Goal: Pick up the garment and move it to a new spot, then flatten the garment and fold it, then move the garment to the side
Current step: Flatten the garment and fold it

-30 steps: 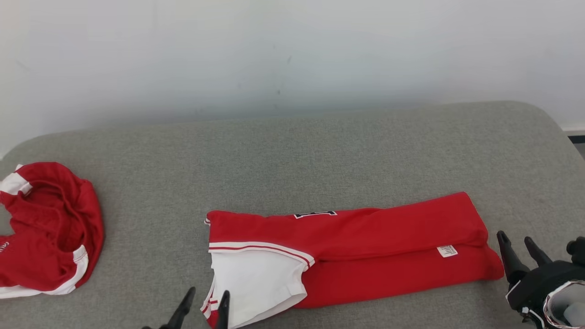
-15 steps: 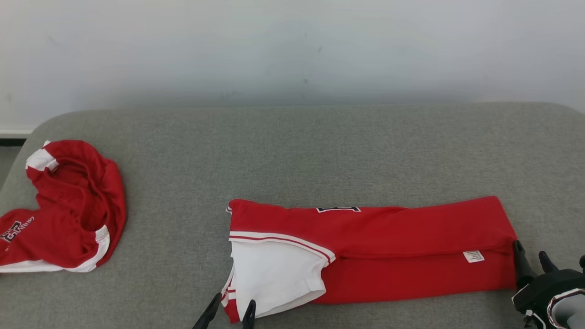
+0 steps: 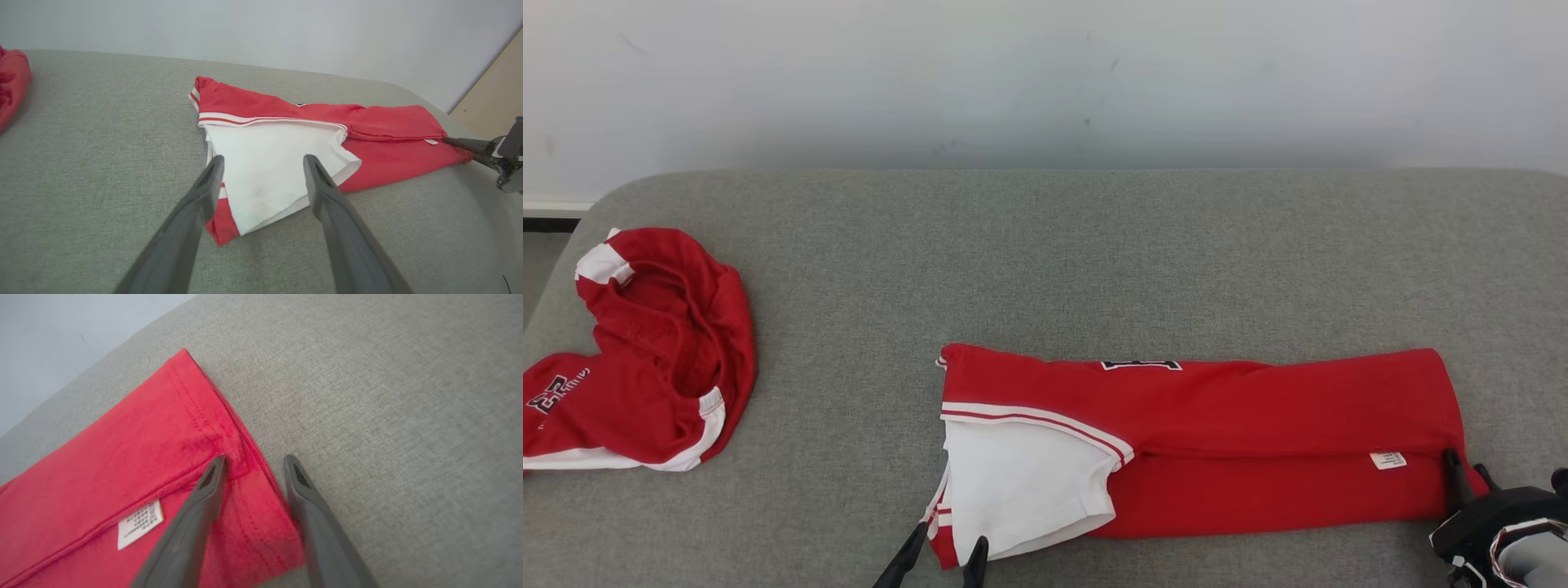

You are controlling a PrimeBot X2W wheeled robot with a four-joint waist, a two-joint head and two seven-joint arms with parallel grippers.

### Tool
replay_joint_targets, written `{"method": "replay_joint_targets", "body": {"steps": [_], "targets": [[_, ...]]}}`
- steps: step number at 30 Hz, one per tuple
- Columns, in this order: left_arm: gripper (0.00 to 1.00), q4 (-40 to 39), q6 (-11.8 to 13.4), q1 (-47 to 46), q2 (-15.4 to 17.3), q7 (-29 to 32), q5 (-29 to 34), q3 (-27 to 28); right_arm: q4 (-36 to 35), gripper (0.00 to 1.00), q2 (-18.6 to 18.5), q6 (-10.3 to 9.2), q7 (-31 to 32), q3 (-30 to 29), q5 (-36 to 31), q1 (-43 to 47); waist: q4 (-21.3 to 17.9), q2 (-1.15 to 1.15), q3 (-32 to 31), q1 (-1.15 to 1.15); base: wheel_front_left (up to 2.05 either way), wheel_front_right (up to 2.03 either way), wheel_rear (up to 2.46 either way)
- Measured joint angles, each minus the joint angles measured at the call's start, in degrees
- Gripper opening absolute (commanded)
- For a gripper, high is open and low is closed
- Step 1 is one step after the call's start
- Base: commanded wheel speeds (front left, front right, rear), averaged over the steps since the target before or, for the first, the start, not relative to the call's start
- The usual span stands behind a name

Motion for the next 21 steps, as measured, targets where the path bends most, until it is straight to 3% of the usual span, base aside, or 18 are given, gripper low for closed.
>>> {"method": "replay_joint_targets", "body": {"steps": [1, 2, 4, 5, 13, 21], "targets": [[1.0, 0.0, -0.27, 0.0, -0.01, 0.0, 0.01, 0.01, 0.33, 0.49, 0.18, 0.0, 0.15, 0.07, 0.37, -0.01, -0.06, 0.0, -0.01, 0.0, 0.0, 0.0, 0.0], [1.0, 0.0, -0.45, 0.01, -0.01, 0.0, 0.04, 0.02, 0.69, 0.45, 0.36, 0.0, 0.18, 0.18, 0.63, -0.07, -0.11, 0.01, -0.01, 0.0, 0.0, 0.0, 0.0], [1.0, 0.0, -0.55, 0.01, -0.01, 0.0, 0.1, 0.1, 1.37, 0.21, 0.7, 0.02, 0.23, 0.47, 0.96, -0.19, -0.14, 0.0, 0.04, 0.0, 0.0, 0.0, 0.0], [1.0, 0.0, -0.77, 0.01, -0.02, 0.0, 0.11, 0.19, 1.43, 0.0, 0.84, 0.03, 0.26, 0.7, 1.05, -0.26, -0.15, 0.0, 0.1, 0.0, 0.0, 0.0, 0.0], [1.0, -0.01, -1.03, 0.01, 0.11, 0.0, 0.4, 0.55, 1.01, 0.0, 0.2, 0.03, -0.33, 1.89, 1.42, -0.64, -0.31, 0.0, 0.27, 0.0, 0.0, 0.0, 0.0], [1.0, -0.19, -0.98, 0.04, 0.25, 0.0, 0.6, 0.87, -1.08, 0.0, -4.1, 0.03, -0.51, 2.34, 0.2, -1.21, -1.04, 0.0, -0.44, 0.0, 0.0, 0.0, 0.0]]}}
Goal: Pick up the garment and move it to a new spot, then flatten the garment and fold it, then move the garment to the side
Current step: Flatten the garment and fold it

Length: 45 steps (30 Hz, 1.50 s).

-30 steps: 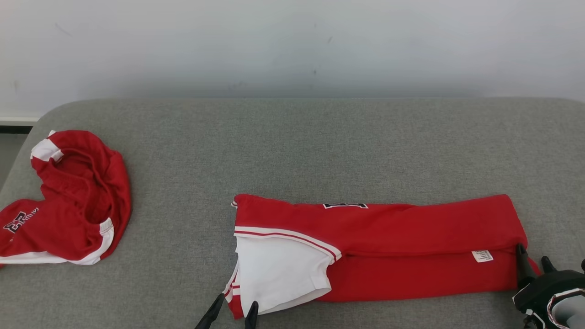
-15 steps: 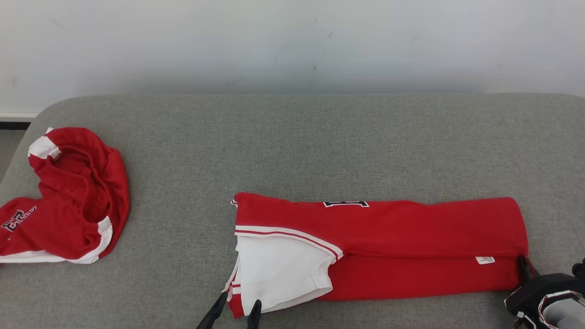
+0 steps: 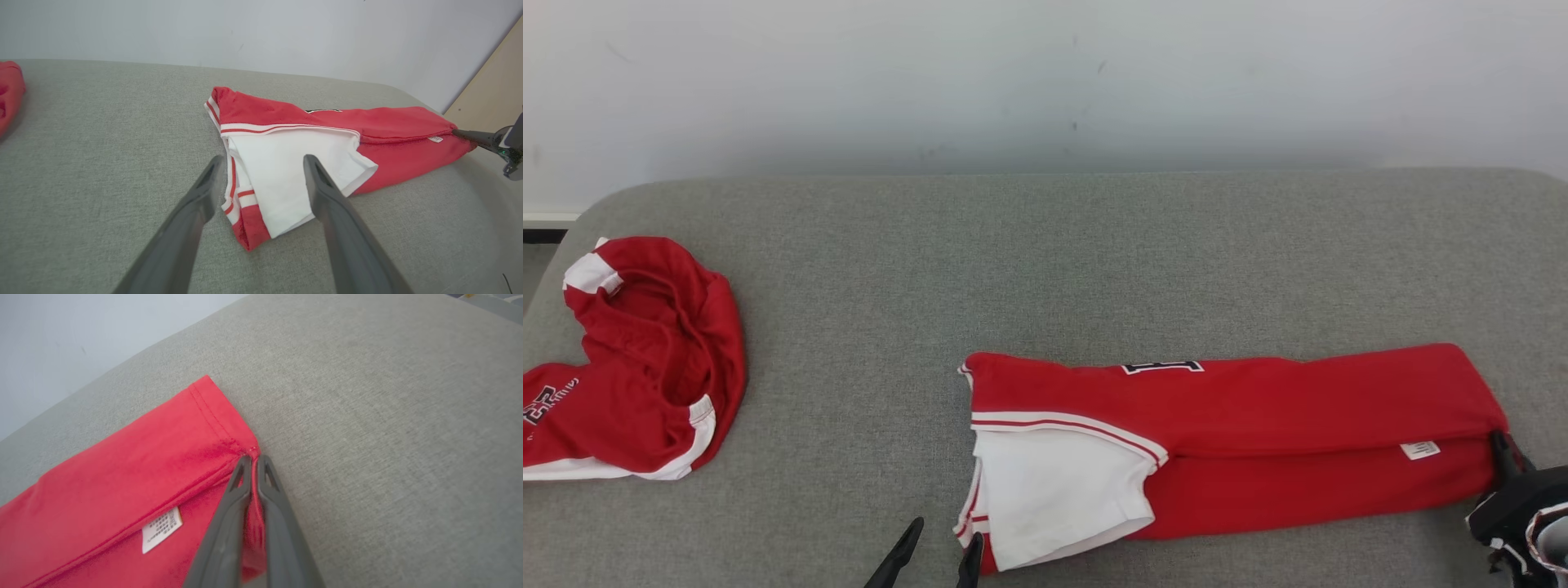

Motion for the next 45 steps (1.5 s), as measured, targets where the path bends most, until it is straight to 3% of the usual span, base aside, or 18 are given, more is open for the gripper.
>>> {"method": "replay_joint_targets", "body": {"steps": [9, 25, 30, 36, 45], "targets": [[1.0, -0.29, 0.14, 0.08, 0.15, 0.01, -0.01, -0.14, -3.2, 0.0, -5.8, 0.0, -0.11, 1.51, -3.5, -1.72, -0.94, 0.0, -1.0, 0.0, 0.0, 0.0, 0.0], [1.0, 0.7, 0.02, 0.46, -0.74, 0.09, -1.1, -0.85, -21.62, 0.0, -6.21, -0.01, 4.56, 6.26, -9.6, -3.57, -0.47, 0.0, -3.1, 0.0, 0.0, 0.0, 0.0], [1.0, 0.8, 0.0, 0.83, -0.76, 0.09, -1.38, -0.51, -27.33, 0.0, -3.66, -0.02, 7.36, 5.21, -12.88, -3.14, 1.07, 0.0, -3.63, 0.0, 0.0, 0.0, 0.0], [1.0, 1.27, -0.47, 0.97, -1.09, 0.09, -1.57, -0.55, -34.5, 0.0, 2.22, -0.02, 12.26, 3.15, -17.51, -0.99, 3.6, 0.0, -4.08, 0.0, 0.0, 0.0, 0.0], [1.0, 2.15, -1.34, 0.92, -1.64, 0.08, -1.74, -1.04, -36.74, 0.0, 11.68, -0.02, 17.28, 3.13, -22.6, 1.57, 6.99, 0.0, -4.02, 0.0, 0.0, 0.0, 0.0]]}}
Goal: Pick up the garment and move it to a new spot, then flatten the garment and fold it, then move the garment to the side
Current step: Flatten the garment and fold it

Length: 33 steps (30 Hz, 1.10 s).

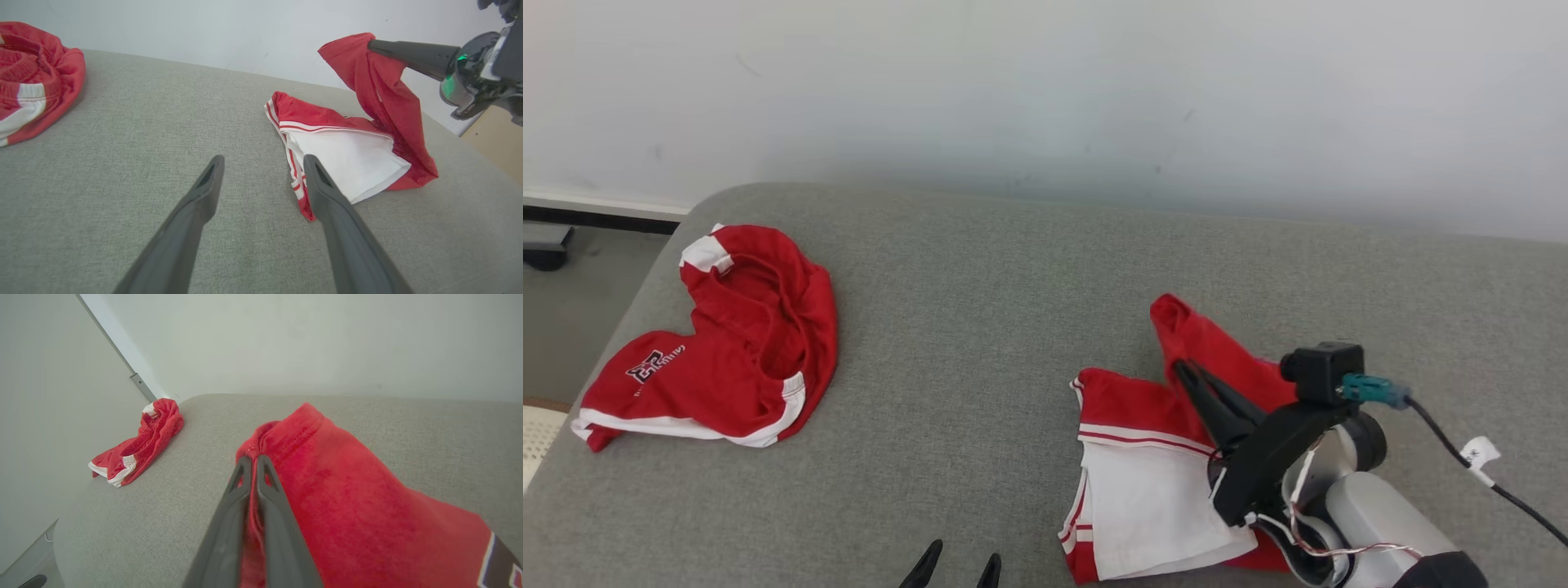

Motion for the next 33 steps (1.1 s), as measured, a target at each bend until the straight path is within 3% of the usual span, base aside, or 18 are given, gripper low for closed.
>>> {"method": "replay_joint_targets", "body": {"steps": [7, 24, 25, 26, 33], "targets": [[1.0, 0.64, -0.47, -0.23, -0.26, 0.0, -0.05, 0.1, 1.15, 0.0, 3.43, -0.01, 1.66, 3.04, -1.93, 1.62, 2.72, 0.0, 0.51, 0.0, 0.0, 0.0, 0.0], [1.0, 1.3, -1.08, -0.19, -0.9, -0.01, 0.21, 0.53, 4.81, 0.0, 4.23, -0.01, 3.3, 10.65, -0.89, 2.47, 3.81, 0.0, 0.75, 0.0, 0.0, 0.0, 0.0], [1.0, 1.33, -1.08, -0.19, -0.93, -0.02, 0.22, 0.57, 5.04, 0.27, 4.32, -0.01, 3.03, 10.67, -0.79, 2.46, 3.73, 0.0, 0.77, 0.0, 0.0, 0.0, 0.0], [1.0, 1.36, -1.08, -0.19, -0.99, -0.02, 0.29, 0.63, 5.31, 1.0, 4.44, -0.01, 2.66, 10.6, -0.67, 2.47, 3.64, 0.0, 0.79, 0.0, 0.0, 0.0, 0.0], [1.0, 1.46, -0.97, 0.01, -1.22, -0.07, 0.45, 1.2, 4.37, 1.0, 4.94, -0.01, -2.2, 9.92, 0.64, 2.2, 2.58, 0.0, 0.52, 0.0, 0.0, 0.0, 0.0]]}}
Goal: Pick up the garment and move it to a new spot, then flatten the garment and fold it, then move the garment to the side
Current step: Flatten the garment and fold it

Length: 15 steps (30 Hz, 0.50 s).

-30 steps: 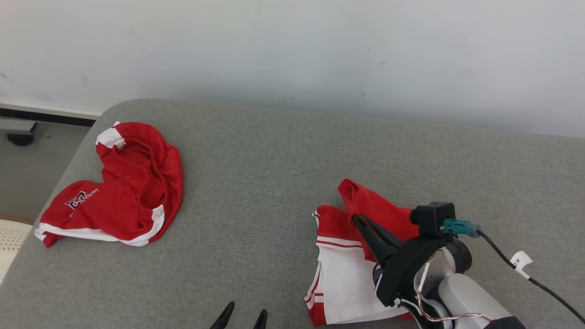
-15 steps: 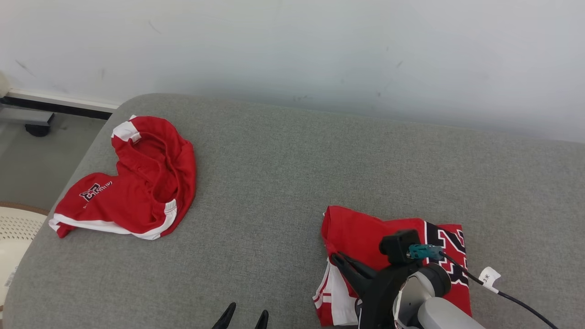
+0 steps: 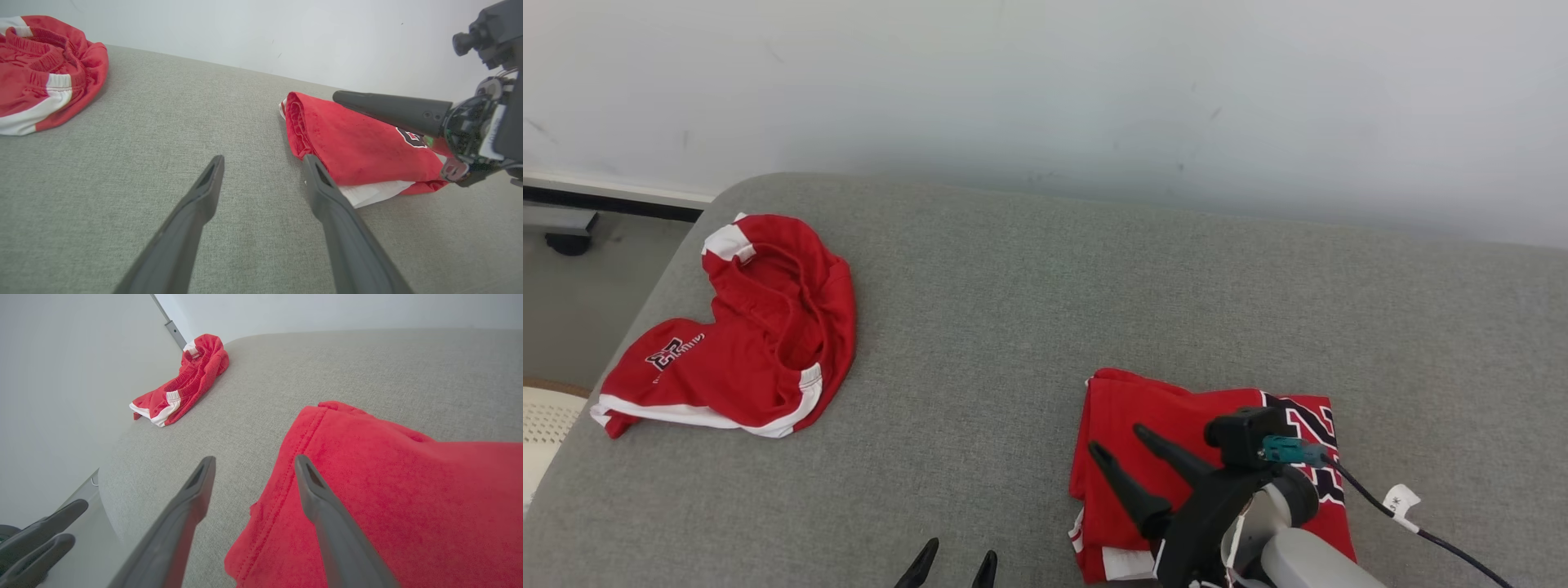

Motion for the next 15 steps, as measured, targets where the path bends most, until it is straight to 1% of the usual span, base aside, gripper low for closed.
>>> {"method": "replay_joint_targets", "body": {"steps": [7, 11, 15], "targets": [[1.0, -0.34, 0.79, 0.3, 0.08, -0.01, 0.2, 1.47, -1.04, 1.0, -3.64, 0.0, -7.01, -2.65, -3.27, -1.11, -2.7, 0.0, -0.72, 0.0, 0.0, 0.0, 0.0], [1.0, -0.82, 1.36, 0.28, 0.19, -0.01, 0.57, 2.94, 0.9, 1.0, -5.47, 0.0, -10.22, -4.88, -6.6, -1.08, -4.92, 0.0, -1.13, 0.0, 0.0, 0.0, 0.0], [1.0, -1.23, 1.89, 0.2, 0.66, 0.0, 1.13, 5.11, 3.14, 1.0, -5.94, 0.0, -12.71, -8.08, -9.66, -0.35, -7.4, 0.0, -1.58, 0.0, 0.0, 0.0, 0.0]]}}
